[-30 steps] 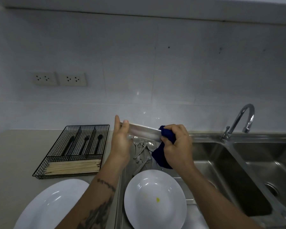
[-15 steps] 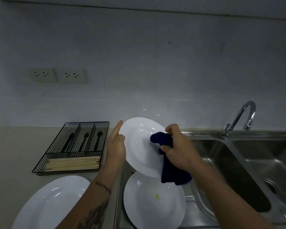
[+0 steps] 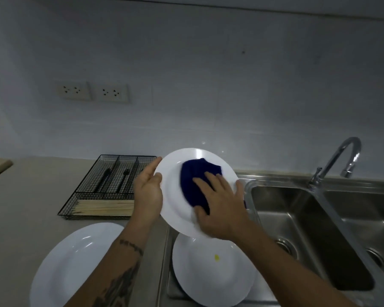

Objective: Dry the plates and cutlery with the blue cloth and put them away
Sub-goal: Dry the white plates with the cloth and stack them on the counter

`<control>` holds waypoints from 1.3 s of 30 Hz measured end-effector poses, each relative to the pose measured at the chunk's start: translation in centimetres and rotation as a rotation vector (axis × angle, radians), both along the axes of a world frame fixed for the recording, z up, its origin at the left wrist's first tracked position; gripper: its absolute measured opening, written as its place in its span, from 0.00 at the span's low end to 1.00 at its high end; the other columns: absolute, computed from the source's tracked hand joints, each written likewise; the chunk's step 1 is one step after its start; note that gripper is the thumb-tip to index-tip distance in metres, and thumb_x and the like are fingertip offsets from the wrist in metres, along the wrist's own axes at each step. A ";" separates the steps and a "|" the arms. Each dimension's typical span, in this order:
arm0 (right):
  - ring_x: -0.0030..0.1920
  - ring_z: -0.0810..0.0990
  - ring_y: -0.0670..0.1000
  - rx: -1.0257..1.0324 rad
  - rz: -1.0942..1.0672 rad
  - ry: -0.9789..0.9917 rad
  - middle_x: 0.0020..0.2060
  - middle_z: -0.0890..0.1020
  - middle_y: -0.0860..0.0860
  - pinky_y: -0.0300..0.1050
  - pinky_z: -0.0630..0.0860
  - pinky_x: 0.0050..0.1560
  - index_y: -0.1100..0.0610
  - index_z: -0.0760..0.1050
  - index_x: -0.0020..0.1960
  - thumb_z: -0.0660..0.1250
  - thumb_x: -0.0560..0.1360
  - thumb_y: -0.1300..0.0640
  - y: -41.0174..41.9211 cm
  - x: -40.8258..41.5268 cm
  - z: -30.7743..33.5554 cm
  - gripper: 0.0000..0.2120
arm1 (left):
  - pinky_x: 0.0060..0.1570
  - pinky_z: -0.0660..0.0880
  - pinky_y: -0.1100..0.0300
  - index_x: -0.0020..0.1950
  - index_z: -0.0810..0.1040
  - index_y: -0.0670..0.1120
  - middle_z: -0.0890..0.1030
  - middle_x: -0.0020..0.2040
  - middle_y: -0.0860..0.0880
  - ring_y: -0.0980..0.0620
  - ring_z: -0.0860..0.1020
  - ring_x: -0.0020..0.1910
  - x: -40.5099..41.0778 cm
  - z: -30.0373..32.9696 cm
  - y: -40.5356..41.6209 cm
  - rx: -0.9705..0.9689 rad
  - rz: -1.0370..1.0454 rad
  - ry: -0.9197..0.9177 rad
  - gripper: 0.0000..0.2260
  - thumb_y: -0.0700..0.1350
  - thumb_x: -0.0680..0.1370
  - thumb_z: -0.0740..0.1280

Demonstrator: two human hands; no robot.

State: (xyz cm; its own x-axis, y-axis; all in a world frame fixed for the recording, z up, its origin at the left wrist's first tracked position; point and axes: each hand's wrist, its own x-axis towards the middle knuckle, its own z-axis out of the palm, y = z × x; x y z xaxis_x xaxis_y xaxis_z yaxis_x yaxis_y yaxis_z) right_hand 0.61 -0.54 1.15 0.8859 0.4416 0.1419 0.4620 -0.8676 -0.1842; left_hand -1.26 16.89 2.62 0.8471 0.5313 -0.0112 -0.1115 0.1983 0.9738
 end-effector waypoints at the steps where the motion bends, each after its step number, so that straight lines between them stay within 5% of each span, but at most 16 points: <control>1: 0.80 0.49 0.55 -0.004 -0.020 -0.010 0.81 0.53 0.49 0.66 0.42 0.76 0.43 0.52 0.80 0.58 0.79 0.44 0.0 0.1 -0.2 0.31 | 0.56 0.80 0.49 0.66 0.79 0.47 0.82 0.60 0.47 0.46 0.82 0.56 -0.4 0.0 0.3 0.001 0.012 0.004 0.20 0.32 0.80 0.56; 7: 0.80 0.50 0.55 0.255 0.175 0.064 0.81 0.53 0.52 0.50 0.48 0.79 0.52 0.55 0.81 0.59 0.82 0.56 5.8 -0.3 -0.6 0.29 | 0.39 0.80 0.63 0.57 0.82 0.51 0.84 0.51 0.52 0.52 0.83 0.47 -3.0 0.1 2.4 -0.030 0.100 0.021 0.20 0.32 0.80 0.56; 12: 0.73 0.63 0.53 0.162 0.502 0.206 0.76 0.64 0.48 0.50 0.64 0.75 0.49 0.63 0.77 0.66 0.75 0.58 9.2 -3.2 -1.8 0.32 | 0.34 0.80 0.62 0.58 0.82 0.48 0.84 0.49 0.51 0.51 0.83 0.45 -6.8 -1.5 7.0 -0.078 0.295 0.058 0.20 0.32 0.79 0.56; 15: 0.64 0.72 0.53 0.146 0.548 0.262 0.69 0.71 0.48 0.50 0.74 0.64 0.50 0.69 0.72 0.65 0.72 0.61 10.4 -3.7 -2.7 0.29 | 0.37 0.78 0.64 0.58 0.82 0.48 0.83 0.49 0.53 0.54 0.81 0.46 -9.6 -3.5 9.7 -0.049 0.424 0.120 0.19 0.33 0.78 0.56; 18: 0.61 0.75 0.51 0.294 0.494 0.314 0.64 0.75 0.48 0.47 0.75 0.63 0.50 0.72 0.68 0.64 0.72 0.63 11.0 -3.7 -3.4 0.26 | 0.43 0.75 0.61 0.56 0.82 0.46 0.82 0.50 0.53 0.49 0.80 0.49 -12.5 -5.6 12.1 -0.069 0.550 0.130 0.18 0.31 0.77 0.57; 24: 0.46 0.78 0.41 0.509 0.339 0.431 0.55 0.80 0.47 0.28 0.72 0.40 0.48 0.75 0.64 0.65 0.73 0.66 11.4 -3.2 -3.1 0.23 | 0.55 0.73 0.54 0.63 0.80 0.40 0.80 0.58 0.46 0.46 0.76 0.56 -16.2 -10.3 14.8 -0.127 0.714 0.255 0.19 0.31 0.77 0.57; 30: 0.57 0.75 0.48 0.380 0.439 0.370 0.63 0.76 0.50 0.41 0.73 0.58 0.51 0.73 0.68 0.67 0.72 0.66 11.2 -4.6 -4.1 0.26 | 0.55 0.71 0.56 0.64 0.79 0.41 0.78 0.58 0.48 0.48 0.75 0.56 -16.8 -12.5 15.3 -0.072 0.730 0.322 0.19 0.32 0.77 0.56; 39: 0.61 0.74 0.49 0.325 0.467 0.377 0.65 0.74 0.49 0.40 0.72 0.61 0.51 0.71 0.70 0.67 0.72 0.66 10.9 -5.6 -4.9 0.28 | 0.60 0.72 0.49 0.66 0.77 0.42 0.79 0.59 0.43 0.43 0.75 0.55 -16.7 -13.1 15.4 0.252 0.635 0.551 0.21 0.33 0.75 0.59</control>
